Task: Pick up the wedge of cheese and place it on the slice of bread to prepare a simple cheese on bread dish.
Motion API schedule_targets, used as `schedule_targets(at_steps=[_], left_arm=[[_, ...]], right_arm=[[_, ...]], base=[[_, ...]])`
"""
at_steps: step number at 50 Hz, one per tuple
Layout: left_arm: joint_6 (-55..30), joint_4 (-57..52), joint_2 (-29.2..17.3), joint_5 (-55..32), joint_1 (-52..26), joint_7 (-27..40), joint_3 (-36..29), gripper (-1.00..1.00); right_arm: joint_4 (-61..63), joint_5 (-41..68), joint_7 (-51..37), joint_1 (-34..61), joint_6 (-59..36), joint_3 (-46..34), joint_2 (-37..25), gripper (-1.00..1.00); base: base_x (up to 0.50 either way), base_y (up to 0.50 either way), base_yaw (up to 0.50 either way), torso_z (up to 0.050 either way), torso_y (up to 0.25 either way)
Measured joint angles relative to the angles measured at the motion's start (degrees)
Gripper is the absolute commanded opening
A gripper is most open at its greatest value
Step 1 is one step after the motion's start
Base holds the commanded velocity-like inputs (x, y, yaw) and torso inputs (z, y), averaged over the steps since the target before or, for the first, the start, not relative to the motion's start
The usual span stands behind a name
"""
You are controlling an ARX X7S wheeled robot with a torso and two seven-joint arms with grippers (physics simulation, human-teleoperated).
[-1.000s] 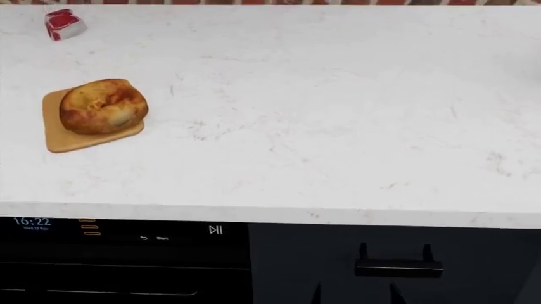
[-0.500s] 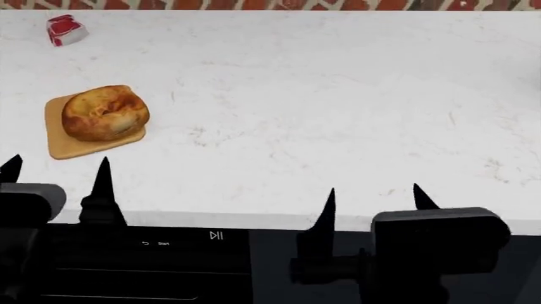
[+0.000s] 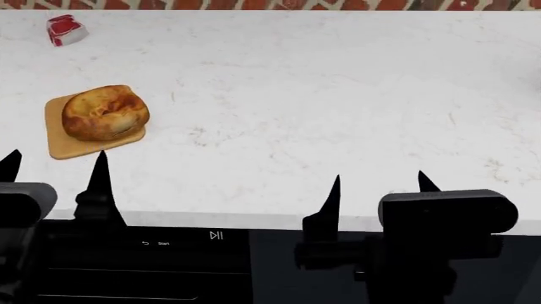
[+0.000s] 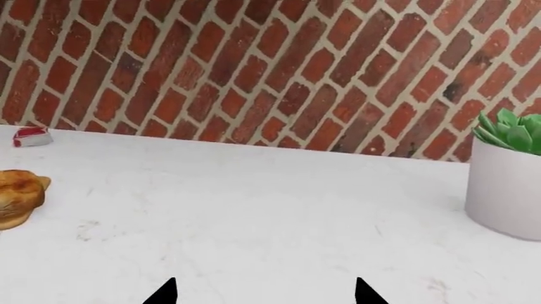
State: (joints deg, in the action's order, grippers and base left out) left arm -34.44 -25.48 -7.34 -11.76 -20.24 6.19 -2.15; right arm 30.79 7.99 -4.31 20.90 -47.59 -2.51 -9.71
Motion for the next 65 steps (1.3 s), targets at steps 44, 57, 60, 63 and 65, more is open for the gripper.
schedule_targets(at_steps=[44, 57, 60, 63, 65], left_arm=[[16.0, 0.8, 0.3, 0.6, 6.5, 6.7, 2.3, 1.0], [16.5, 0.9, -0.5, 0.3, 6.7, 7.5, 1.6, 1.0], [16.5, 0.9, -0.6, 0.2, 6.7, 7.7, 1.4, 1.0], [16.6, 0.9, -0.7, 0.1, 6.7, 7.8, 1.3, 1.0], [16.6, 0.9, -0.8, 0.0, 6.8, 8.0, 1.3, 1.0]], right_arm=[[-2.1, -0.7, -3.0, -1.8, 3.8, -1.9, -0.8, 1.0], [-2.2, -0.3, -3.2, -1.9, 4.1, -2.2, -1.1, 1.0], [-2.2, -0.3, -3.3, -1.8, 4.1, -2.3, -1.3, 1.0], [-2.3, -0.2, -3.4, -1.8, 4.1, -2.5, -1.3, 1.0], [-2.4, -0.2, -3.4, -1.7, 4.1, -2.6, -1.4, 1.0]], base=[[0.0, 0.15, 0.0, 0.0, 0.0], [0.0, 0.32, 0.0, 0.0, 0.0], [0.0, 0.42, 0.0, 0.0, 0.0], [0.0, 0.46, 0.0, 0.0, 0.0], [0.0, 0.43, 0.0, 0.0, 0.0]])
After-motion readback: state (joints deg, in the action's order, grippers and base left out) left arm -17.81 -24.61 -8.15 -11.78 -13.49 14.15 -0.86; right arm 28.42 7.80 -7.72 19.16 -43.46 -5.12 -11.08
